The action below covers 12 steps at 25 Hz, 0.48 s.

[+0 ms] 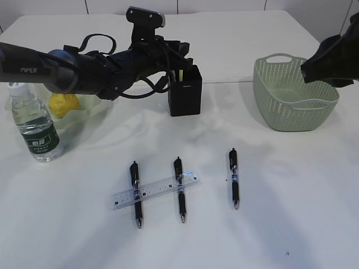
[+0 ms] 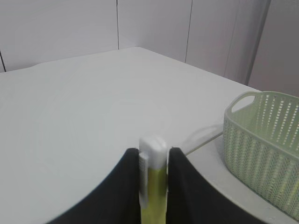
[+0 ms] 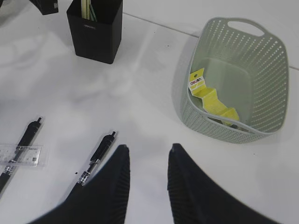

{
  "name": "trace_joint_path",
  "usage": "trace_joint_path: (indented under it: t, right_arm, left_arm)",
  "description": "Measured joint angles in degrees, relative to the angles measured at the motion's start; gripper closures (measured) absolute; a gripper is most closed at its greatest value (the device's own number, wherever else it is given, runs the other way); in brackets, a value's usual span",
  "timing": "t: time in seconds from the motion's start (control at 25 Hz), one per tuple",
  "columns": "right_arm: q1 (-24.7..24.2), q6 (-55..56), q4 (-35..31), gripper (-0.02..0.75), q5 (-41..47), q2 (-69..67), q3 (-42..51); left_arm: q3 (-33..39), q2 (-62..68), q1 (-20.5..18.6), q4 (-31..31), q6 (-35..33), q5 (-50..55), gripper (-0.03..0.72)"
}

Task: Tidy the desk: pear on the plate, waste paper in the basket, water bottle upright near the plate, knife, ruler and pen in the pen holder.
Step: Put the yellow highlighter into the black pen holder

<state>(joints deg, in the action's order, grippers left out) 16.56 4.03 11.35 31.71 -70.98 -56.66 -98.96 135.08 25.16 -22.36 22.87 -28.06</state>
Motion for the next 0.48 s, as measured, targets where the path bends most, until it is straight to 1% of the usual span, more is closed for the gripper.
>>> trace_joint_path:
  t: [0.16,0.28,0.48]
  right_arm:
    - [0.00,0.00,0.00,0.496,0.00,0.00,0.00]
    - [0.00,0.00,0.00,0.496,0.00,0.00,0.00]
    - [0.00,0.00,0.00,0.496,0.34,0.00,0.00]
  left_arm:
    - [0.00,0.00,0.00,0.00,0.00,0.00,0.447]
    - [0.00,0.00,0.00,0.00,0.00,0.00,0.399]
    - [0.00,0.00,0.00,0.00,0.00,0.00,0.379]
